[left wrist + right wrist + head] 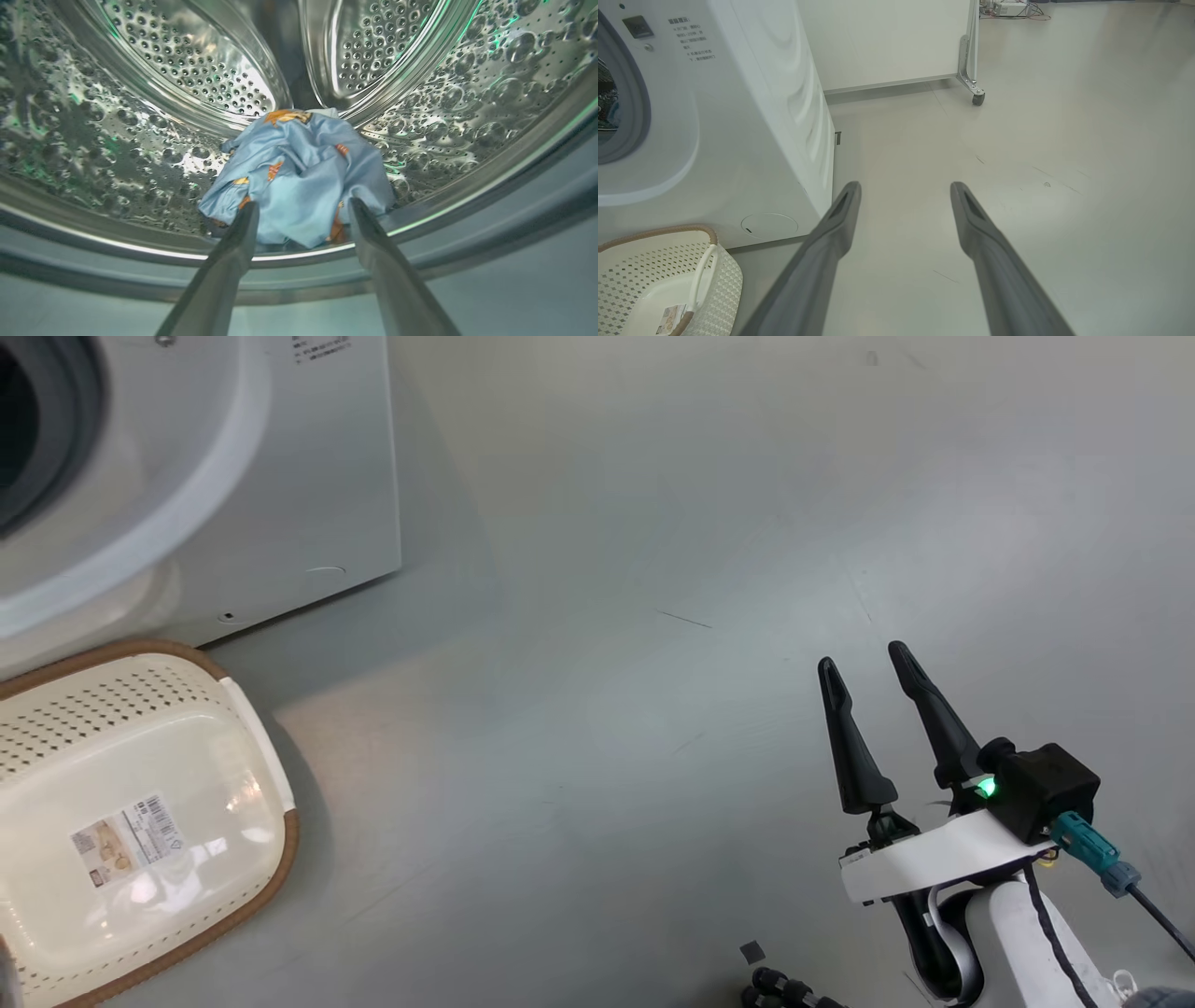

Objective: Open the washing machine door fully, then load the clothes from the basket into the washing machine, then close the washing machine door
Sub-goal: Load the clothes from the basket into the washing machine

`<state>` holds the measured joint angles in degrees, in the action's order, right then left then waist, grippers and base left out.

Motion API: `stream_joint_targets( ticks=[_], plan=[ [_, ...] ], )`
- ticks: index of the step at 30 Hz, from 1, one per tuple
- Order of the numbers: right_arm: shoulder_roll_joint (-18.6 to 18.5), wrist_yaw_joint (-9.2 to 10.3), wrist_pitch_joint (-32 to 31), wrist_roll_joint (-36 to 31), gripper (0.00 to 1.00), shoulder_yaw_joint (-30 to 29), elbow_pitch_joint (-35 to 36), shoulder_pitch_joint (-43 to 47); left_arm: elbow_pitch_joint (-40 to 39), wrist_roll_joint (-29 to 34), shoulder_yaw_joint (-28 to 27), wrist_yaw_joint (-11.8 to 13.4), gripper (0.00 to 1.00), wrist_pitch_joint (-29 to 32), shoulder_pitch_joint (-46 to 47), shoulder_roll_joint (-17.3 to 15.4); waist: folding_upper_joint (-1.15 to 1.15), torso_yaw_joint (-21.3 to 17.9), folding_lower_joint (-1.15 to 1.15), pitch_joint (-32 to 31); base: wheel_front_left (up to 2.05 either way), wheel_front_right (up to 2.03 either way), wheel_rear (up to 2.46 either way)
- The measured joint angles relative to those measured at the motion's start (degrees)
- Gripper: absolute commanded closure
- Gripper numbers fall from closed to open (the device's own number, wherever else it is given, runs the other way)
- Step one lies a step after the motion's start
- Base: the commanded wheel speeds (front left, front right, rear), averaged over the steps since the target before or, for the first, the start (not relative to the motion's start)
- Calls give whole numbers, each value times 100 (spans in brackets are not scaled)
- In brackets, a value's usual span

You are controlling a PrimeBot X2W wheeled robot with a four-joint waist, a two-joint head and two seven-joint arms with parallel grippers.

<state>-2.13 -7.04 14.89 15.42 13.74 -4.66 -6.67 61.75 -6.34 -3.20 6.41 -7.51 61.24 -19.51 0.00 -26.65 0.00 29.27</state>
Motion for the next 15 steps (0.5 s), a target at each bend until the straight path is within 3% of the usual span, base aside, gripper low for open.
stream_joint_targets(
  ticks=[15],
  plan=[
    [-253,0,0,-67,0,-124,-68,17,265,-240,-37,-171,0,-427,-521,472,0,572,0,-636,0,0,0]
  ],
)
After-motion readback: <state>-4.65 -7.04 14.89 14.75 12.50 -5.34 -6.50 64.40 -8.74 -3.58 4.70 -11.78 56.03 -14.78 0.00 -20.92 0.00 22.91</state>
